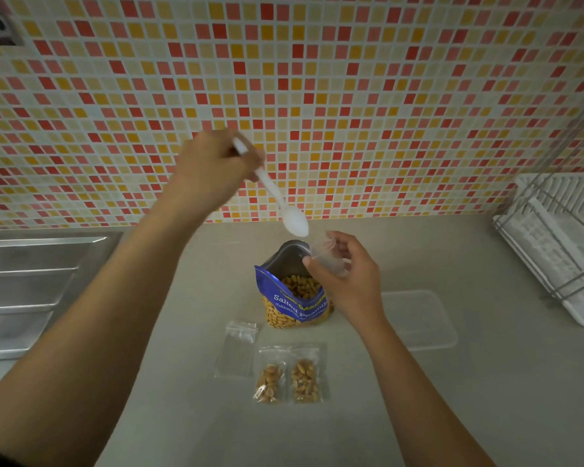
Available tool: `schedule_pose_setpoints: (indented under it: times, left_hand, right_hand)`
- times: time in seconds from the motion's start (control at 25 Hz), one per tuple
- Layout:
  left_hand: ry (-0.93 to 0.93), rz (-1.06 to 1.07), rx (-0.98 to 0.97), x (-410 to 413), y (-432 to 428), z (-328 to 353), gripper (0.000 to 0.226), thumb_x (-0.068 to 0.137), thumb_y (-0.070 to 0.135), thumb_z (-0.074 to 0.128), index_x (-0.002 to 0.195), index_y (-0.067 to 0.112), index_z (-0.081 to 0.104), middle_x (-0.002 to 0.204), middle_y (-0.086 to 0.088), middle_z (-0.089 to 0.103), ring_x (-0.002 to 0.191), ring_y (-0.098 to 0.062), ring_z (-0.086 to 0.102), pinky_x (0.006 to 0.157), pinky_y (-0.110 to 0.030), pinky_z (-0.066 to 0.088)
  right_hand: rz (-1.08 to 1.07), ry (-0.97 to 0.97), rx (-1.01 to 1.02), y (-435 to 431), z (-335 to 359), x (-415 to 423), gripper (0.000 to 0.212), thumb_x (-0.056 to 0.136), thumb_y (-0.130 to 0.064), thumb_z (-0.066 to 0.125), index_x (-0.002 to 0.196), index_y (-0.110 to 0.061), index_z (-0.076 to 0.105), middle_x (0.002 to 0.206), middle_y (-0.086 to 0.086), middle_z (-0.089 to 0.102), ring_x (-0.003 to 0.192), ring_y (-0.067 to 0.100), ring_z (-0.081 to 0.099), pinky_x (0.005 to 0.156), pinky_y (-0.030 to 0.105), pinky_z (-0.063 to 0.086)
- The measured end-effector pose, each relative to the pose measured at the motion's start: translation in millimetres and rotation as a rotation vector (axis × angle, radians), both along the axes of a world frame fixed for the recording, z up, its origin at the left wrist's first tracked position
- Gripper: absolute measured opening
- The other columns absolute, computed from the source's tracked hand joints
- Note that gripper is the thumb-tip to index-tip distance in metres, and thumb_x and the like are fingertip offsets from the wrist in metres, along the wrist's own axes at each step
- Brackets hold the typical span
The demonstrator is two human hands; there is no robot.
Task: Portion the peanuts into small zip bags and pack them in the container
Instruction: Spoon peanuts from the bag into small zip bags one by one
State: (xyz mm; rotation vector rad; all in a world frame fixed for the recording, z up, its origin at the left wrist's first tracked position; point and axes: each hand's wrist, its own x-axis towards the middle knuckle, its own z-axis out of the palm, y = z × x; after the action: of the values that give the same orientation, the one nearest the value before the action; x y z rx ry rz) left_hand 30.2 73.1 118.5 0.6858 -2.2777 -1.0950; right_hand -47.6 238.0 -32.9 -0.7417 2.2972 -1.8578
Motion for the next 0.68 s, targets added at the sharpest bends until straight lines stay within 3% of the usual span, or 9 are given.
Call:
schedule_pose_setpoints:
  times: [0.12,0.24,0.36,0.44,0.56,0.68]
  left_hand:
    - [-0.08,0.053,0.076,5.1,-13.2,-32.7,0.015,0.089,0.022,0.058,0.086,0.013,0.069,0.079,-0.001,0.068,0.072,-0.011,0.056,0.06,-0.021,0.039]
    - [-0.349,-0.064,-0.228,-7.1,9.0,-93.7,0.021,0.091,0.029,0.055,0.096,0.015,0.07,0.089,-0.005,0.07,0.08,-0.016,0.059,0.065,-0.02,0.042]
    - [-0.495,-0.082,-0.519,-20.9,30.1,-132.1,0.028,0.093,0.034,0.048,0.109,0.02,0.066,0.096,-0.01,0.066,0.094,-0.023,0.056,0.077,-0.032,0.042]
    - [-0.587,-0.088,-0.605,-29.0,38.7,-144.3,0.029,0.094,0.035,0.044,0.109,0.02,0.064,0.1,-0.008,0.066,0.104,-0.023,0.052,0.081,-0.034,0.038]
    - [-0.631,-0.053,-0.547,-36.8,48.6,-149.0,0.028,0.095,0.035,0.042,0.105,0.022,0.064,0.103,-0.005,0.065,0.109,-0.021,0.05,0.086,-0.036,0.033]
    - [-0.598,0.039,-0.32,-38.7,42.0,-142.0,0.027,0.093,0.035,0.045,0.102,0.021,0.066,0.103,-0.005,0.064,0.105,-0.023,0.053,0.091,-0.039,0.032]
  right_hand:
    - [-0.013,-0.122,-0.109,8.2,-8.8,-3.5,0.04,0.072,-0.026,0.079,0.106,-0.032,0.058,0.1,-0.013,0.062,0.092,-0.001,0.058,0.075,0.01,0.045]
    - [-0.019,-0.272,-0.25,14.7,-17.1,-5.0,0.035,0.076,-0.018,0.075,0.105,-0.027,0.058,0.102,-0.006,0.064,0.095,0.005,0.061,0.073,0.012,0.048]
    - [0.01,-0.326,-0.309,17.5,-20.8,-4.4,0.033,0.079,-0.008,0.07,0.108,-0.016,0.057,0.096,-0.006,0.065,0.085,-0.005,0.063,0.071,0.01,0.048]
    - [0.019,-0.336,-0.327,18.2,-22.2,-5.2,0.031,0.079,-0.005,0.069,0.106,-0.014,0.057,0.095,-0.006,0.065,0.082,-0.007,0.063,0.072,0.009,0.047]
    - [0.052,-0.349,-0.319,19.9,-23.6,-7.1,0.029,0.079,-0.005,0.069,0.101,-0.02,0.058,0.095,-0.006,0.065,0.083,-0.006,0.063,0.072,0.009,0.047]
    - [0.071,-0.336,-0.304,22.3,-25.5,-6.4,0.03,0.079,-0.004,0.07,0.099,-0.022,0.059,0.094,-0.007,0.065,0.083,-0.006,0.063,0.071,0.009,0.047]
